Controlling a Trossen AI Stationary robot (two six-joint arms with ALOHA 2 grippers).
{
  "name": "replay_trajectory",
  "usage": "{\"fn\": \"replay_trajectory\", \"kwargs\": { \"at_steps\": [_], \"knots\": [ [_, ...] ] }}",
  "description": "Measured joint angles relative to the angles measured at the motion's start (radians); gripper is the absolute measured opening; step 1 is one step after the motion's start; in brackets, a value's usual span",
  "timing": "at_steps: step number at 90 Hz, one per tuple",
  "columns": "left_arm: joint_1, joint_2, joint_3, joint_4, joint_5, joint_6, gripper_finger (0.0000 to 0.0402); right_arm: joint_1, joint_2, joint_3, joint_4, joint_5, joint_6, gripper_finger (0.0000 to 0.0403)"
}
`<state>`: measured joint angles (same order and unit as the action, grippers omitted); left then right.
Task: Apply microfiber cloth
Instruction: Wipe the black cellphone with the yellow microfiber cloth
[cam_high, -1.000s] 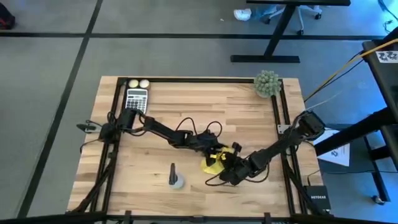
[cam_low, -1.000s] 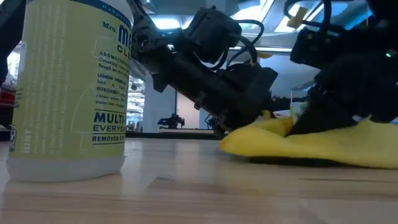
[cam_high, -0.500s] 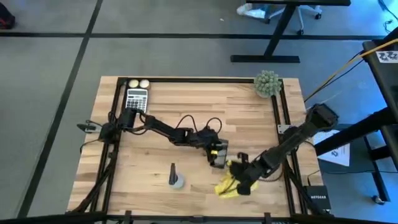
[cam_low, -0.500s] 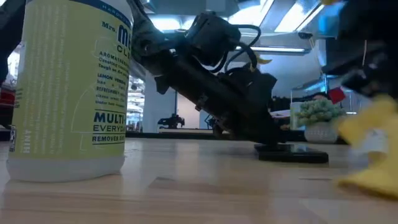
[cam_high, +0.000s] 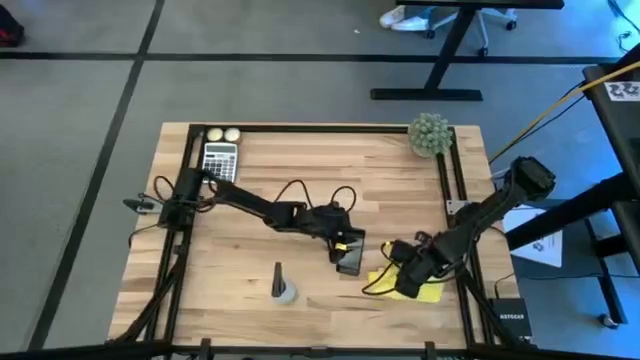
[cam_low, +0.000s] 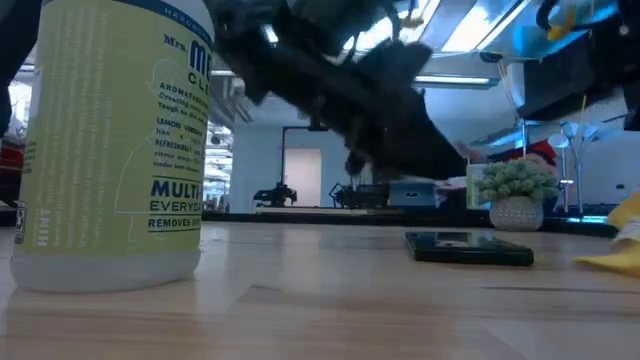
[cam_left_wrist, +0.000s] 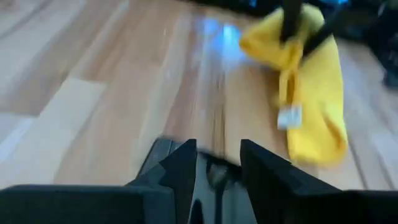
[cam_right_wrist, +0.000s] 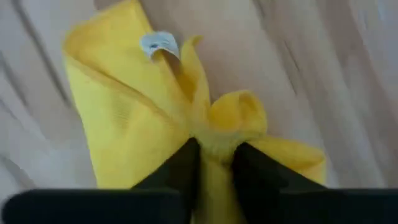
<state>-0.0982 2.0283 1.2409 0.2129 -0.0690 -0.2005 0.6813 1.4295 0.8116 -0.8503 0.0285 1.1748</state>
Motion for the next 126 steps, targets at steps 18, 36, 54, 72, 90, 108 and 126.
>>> {"fn": "replay_trajectory", "kwargs": {
  "at_steps": [18, 36, 54, 72, 90, 108, 126],
  "knots": [
    [0.001, -0.026, -0.001, -0.241, 0.059, 0.185, 0.0107, 0.000, -0.001, 0.003, -0.044, -0.123, -0.001, 0.0195],
    [-0.021, 0.060, 0.000, -0.145, 0.069, 0.208, 0.0107, 0.000, 0.002, 0.003, 0.028, 0.085, -0.047, 0.0224],
    [-0.035, 0.095, 0.001, -0.066, 0.068, 0.208, 0.0107, 0.000, 0.005, 0.003, 0.102, 0.343, -0.094, 0.0225],
    [-0.035, 0.099, 0.002, 0.020, 0.069, 0.177, 0.0107, -0.001, 0.032, -0.059, 0.188, 0.381, -0.161, 0.0225],
    [-0.040, 0.099, 0.001, 0.011, 0.070, 0.179, 0.0107, -0.011, 0.067, -0.132, 0.395, 0.388, -0.162, 0.0225],
    [-0.040, 0.098, 0.002, 0.007, 0.070, 0.185, 0.0107, -0.054, 0.162, -0.152, 0.531, 0.445, -0.219, 0.0225],
    [-0.040, 0.098, 0.002, 0.007, 0.070, 0.174, 0.0107, -0.119, 0.199, -0.147, 0.551, 0.391, -0.307, 0.0225]
  ]
}}
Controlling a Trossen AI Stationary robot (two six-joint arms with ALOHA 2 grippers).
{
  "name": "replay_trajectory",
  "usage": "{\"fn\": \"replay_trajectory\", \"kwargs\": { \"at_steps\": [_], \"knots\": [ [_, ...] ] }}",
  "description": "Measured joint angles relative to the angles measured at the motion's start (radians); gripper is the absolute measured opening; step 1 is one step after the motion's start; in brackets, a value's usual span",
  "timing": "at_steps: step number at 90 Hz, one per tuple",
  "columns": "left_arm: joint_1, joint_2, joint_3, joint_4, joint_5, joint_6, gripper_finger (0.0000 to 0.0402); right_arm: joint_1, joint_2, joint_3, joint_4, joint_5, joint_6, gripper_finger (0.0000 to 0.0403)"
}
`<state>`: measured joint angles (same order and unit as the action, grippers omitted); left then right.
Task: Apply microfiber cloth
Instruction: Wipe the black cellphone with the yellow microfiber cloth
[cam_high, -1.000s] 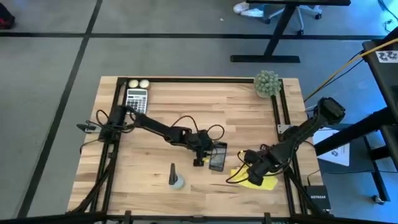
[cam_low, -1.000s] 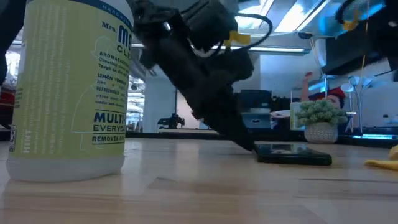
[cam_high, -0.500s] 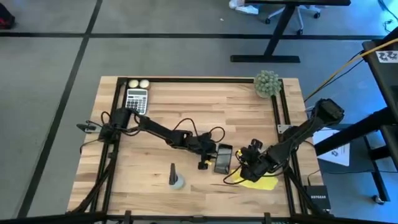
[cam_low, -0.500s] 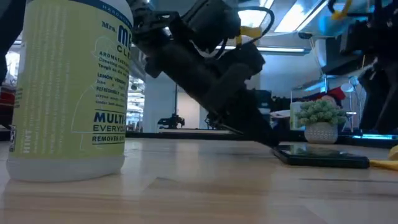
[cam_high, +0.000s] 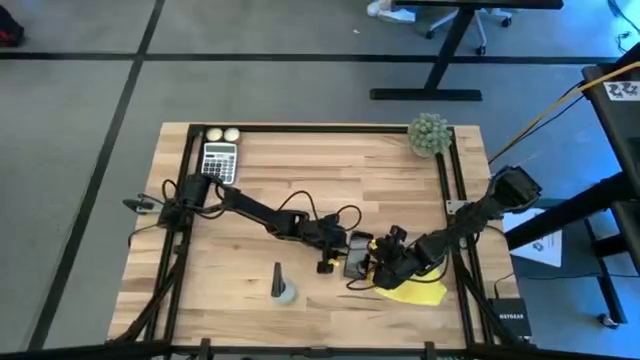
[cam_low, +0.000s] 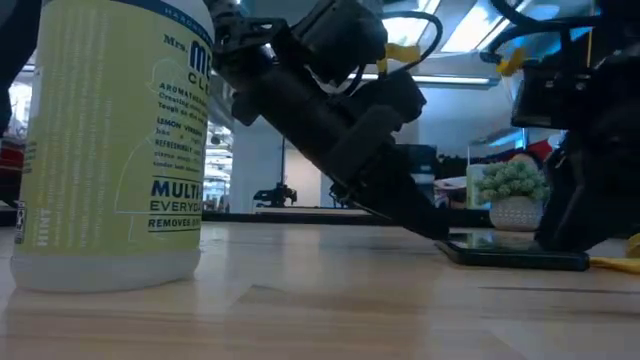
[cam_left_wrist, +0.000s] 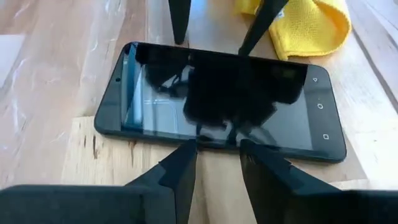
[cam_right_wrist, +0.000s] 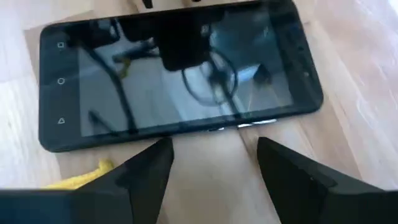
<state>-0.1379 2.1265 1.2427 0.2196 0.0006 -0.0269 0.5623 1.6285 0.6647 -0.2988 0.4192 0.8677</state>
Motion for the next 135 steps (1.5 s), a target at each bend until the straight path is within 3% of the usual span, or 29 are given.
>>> {"fn": "replay_trajectory", "kwargs": {
  "at_steps": [25, 72, 86, 114, 135],
  "knots": [
    [0.001, 0.009, 0.000, 0.018, -0.001, 0.000, 0.0107, -0.043, -0.022, -0.002, -0.013, 0.006, -0.111, 0.0225],
    [0.000, 0.012, 0.000, 0.051, 0.000, -0.026, 0.0107, -0.049, -0.022, -0.002, -0.068, 0.043, -0.139, 0.0225],
    [0.001, -0.017, 0.015, 0.030, -0.002, -0.024, 0.0107, -0.048, -0.021, -0.004, -0.071, 0.103, -0.143, 0.0225],
    [0.002, -0.077, 0.015, -0.205, -0.033, 0.048, 0.0107, -0.050, -0.018, -0.008, -0.075, 0.225, -0.132, 0.0225],
    [0.002, -0.024, 0.005, -0.130, -0.018, 0.030, 0.0107, -0.051, -0.019, -0.008, -0.034, 0.253, -0.109, 0.0225]
  ]
}}
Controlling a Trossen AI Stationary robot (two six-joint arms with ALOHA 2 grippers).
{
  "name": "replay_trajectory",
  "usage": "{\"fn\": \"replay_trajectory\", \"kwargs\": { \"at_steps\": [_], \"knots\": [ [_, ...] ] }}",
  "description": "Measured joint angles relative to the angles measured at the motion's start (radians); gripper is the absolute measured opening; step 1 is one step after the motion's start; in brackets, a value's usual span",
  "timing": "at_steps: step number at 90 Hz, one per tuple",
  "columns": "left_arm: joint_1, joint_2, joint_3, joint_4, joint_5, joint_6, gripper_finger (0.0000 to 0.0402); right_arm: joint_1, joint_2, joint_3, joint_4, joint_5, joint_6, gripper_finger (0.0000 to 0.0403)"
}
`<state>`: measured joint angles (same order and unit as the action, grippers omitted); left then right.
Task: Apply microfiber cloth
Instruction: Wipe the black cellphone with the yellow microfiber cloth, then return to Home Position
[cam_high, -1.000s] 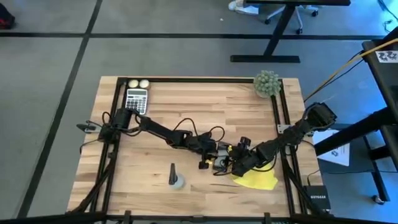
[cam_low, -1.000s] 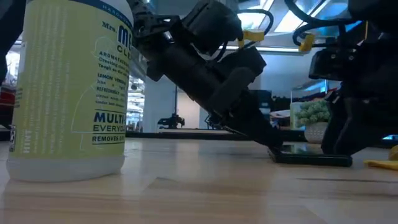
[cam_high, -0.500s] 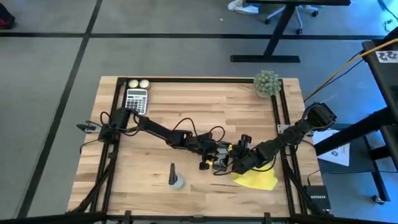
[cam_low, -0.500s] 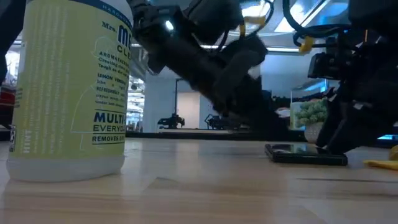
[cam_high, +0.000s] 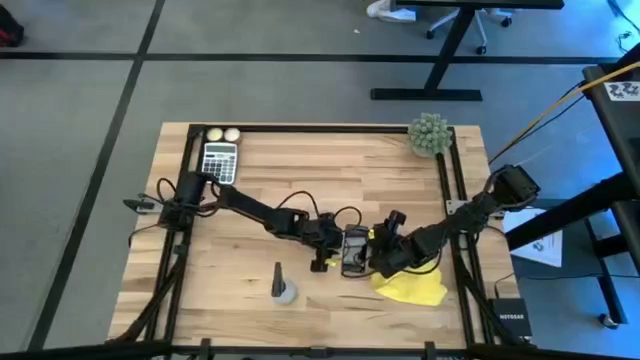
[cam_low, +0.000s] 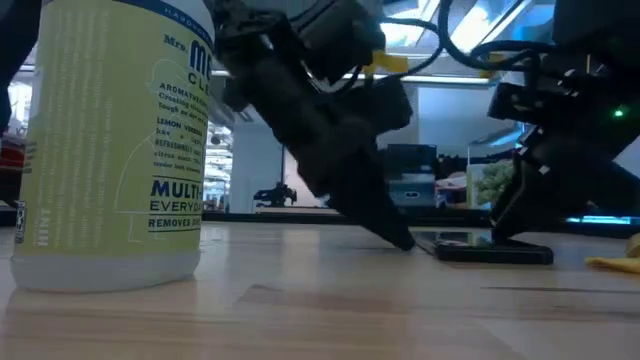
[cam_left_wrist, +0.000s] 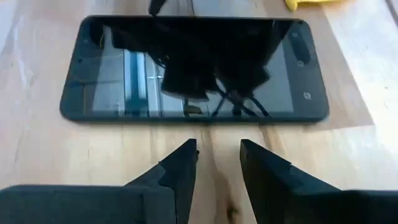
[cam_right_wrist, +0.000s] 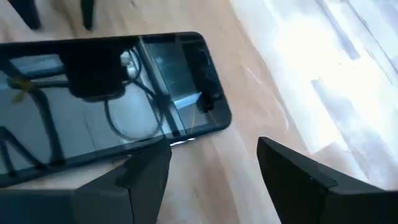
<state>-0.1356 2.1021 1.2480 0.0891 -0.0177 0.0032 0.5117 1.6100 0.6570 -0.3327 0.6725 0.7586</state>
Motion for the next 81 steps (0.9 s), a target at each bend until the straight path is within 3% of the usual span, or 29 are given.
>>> {"fn": "replay_trajectory", "kwargs": {
  "at_steps": [26, 40, 55, 81],
  "knots": [
    [-0.002, 0.027, 0.001, 0.055, 0.027, -0.002, 0.0107, -0.025, -0.002, 0.004, 0.034, -0.006, -0.005, 0.0225],
    [-0.001, 0.027, 0.001, 0.050, 0.028, 0.000, 0.0107, -0.022, -0.024, 0.063, -0.060, -0.021, -0.027, 0.0225],
    [-0.001, 0.009, 0.001, 0.020, 0.029, 0.003, 0.0107, -0.022, -0.091, 0.152, -0.231, -0.086, -0.038, 0.0225],
    [0.000, -0.100, 0.005, -0.092, -0.042, 0.021, 0.0107, -0.022, -0.260, 0.160, -0.245, -0.133, -0.134, 0.0225]
  ]
}}
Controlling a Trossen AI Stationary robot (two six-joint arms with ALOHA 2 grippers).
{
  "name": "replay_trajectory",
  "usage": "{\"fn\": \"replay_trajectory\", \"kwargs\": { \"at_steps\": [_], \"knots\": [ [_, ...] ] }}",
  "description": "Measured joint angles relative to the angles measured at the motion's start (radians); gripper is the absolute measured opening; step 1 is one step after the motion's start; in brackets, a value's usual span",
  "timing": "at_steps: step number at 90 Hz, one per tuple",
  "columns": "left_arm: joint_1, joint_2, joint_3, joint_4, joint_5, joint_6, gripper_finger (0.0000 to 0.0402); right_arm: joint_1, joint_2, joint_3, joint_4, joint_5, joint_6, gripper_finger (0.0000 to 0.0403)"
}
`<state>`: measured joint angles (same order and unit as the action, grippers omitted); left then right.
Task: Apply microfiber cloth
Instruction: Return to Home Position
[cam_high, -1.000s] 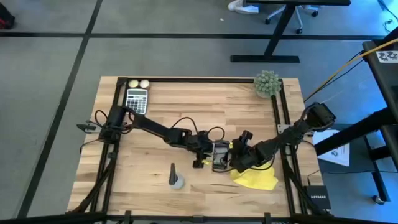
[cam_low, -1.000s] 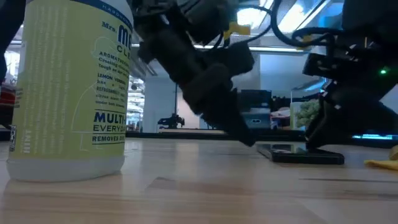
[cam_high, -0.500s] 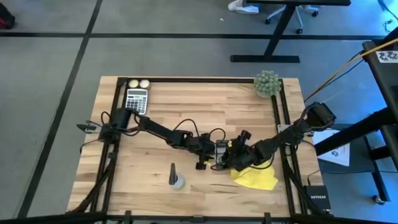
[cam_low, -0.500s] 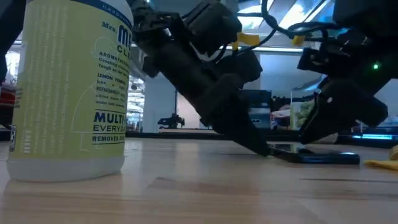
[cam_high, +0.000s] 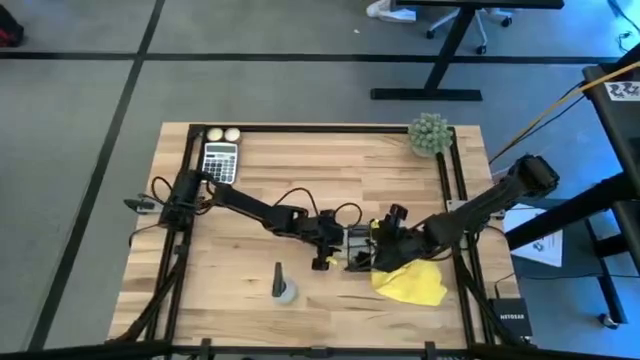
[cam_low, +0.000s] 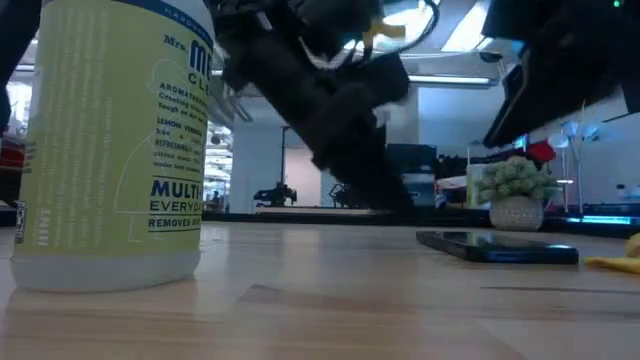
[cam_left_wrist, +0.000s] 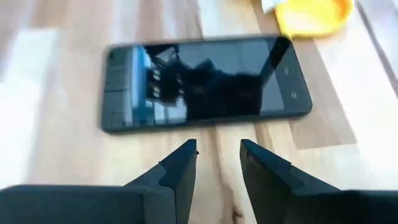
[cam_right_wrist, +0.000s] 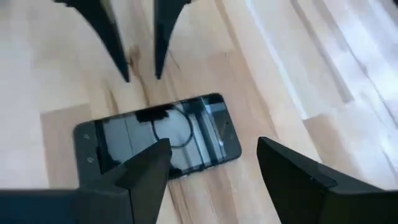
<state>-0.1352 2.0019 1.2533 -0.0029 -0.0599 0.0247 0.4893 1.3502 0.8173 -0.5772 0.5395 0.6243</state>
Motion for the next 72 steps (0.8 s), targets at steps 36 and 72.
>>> {"fn": "replay_trajectory", "kwargs": {
  "at_steps": [36, 72],
  "knots": [
    [0.010, -0.266, -0.041, -0.136, -0.064, 0.017, 0.0090, -0.072, -0.118, -0.002, 0.001, -0.059, -0.165, 0.0225],
    [0.148, -0.519, -0.294, -0.122, -0.010, -0.021, 0.0033, -0.250, -0.267, -0.175, 0.173, -0.223, -0.297, 0.0206]
  ]
}}
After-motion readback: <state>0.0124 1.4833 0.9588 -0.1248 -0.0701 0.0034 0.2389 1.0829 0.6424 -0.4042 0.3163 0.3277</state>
